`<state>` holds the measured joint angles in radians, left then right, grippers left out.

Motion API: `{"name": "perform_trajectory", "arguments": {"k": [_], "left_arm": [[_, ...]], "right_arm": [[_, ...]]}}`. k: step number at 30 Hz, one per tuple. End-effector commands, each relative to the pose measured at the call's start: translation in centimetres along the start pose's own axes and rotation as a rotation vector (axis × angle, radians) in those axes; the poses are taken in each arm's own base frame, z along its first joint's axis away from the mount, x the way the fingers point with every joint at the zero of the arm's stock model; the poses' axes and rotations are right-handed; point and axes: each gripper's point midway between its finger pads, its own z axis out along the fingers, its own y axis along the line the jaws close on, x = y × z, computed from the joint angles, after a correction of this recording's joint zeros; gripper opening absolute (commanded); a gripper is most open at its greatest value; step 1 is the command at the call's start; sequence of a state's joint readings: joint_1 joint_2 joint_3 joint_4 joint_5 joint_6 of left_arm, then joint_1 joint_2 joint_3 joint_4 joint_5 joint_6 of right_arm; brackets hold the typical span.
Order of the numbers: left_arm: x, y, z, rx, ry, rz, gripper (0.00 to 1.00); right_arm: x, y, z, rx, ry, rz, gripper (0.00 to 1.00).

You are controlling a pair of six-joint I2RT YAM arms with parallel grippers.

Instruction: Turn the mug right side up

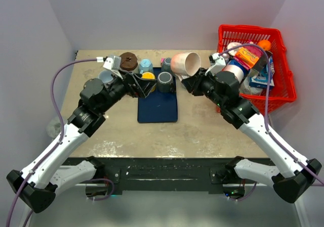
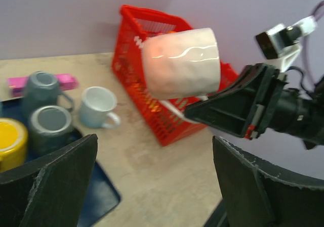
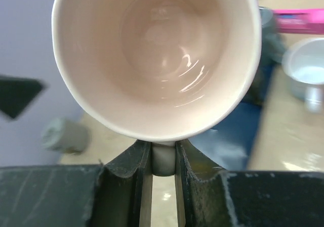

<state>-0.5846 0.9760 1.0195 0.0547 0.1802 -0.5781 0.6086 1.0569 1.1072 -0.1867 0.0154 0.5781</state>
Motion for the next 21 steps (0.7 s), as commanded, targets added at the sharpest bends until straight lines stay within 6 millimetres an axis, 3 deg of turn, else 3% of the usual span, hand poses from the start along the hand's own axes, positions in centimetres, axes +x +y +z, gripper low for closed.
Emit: {"name": "perform_trajectory", "arguments": {"k": [1, 2, 4, 5, 7, 11, 20, 21], "left_arm": [[1.0, 6.7, -2.5, -0.328, 0.061, 0.207, 0.99], [1.1, 7.2, -2.8, -0.345, 0.061, 0.222, 0.99], [1.2, 7.9, -3.2, -0.379, 0.066, 0.251, 0.99], [1.4, 8.2, -3.2, -0.387, 0.072, 0.261, 0.99], [1.6, 8.7, -3.2, -0.402, 0.080, 0.278, 0.99], [2.5, 9.5, -3.1, -0.422, 0.107, 0.294, 0.99], [3.3, 10.2, -3.3, -0.439, 0.121, 0.293, 0.99], [3.4, 10.3, -3.2, -0.441, 0.126, 0.295, 0.99]], "right_arm": [[-3.2, -5.9, 0.4, 0.357, -0.072, -0.159, 0.00], [-2.5, -7.2, 0.6, 0.419, -0.039, -0.190, 0.00], [-2.9, -9.0, 0.8, 0.530, -0.051, -0.216, 0.00], [-1.8, -10.3, 1.5, 0.583, -0.013, -0.238, 0.00], [-1.9, -12.1, 1.6, 0.686, -0.019, -0.271, 0.00], [-0.2, -15.9, 2.6, 0.861, 0.058, -0.325, 0.00], [1.3, -22.1, 3.9, 0.996, 0.151, -0.310, 0.00], [2.4, -22.7, 4.6, 0.969, 0.189, -0.298, 0.00]]}}
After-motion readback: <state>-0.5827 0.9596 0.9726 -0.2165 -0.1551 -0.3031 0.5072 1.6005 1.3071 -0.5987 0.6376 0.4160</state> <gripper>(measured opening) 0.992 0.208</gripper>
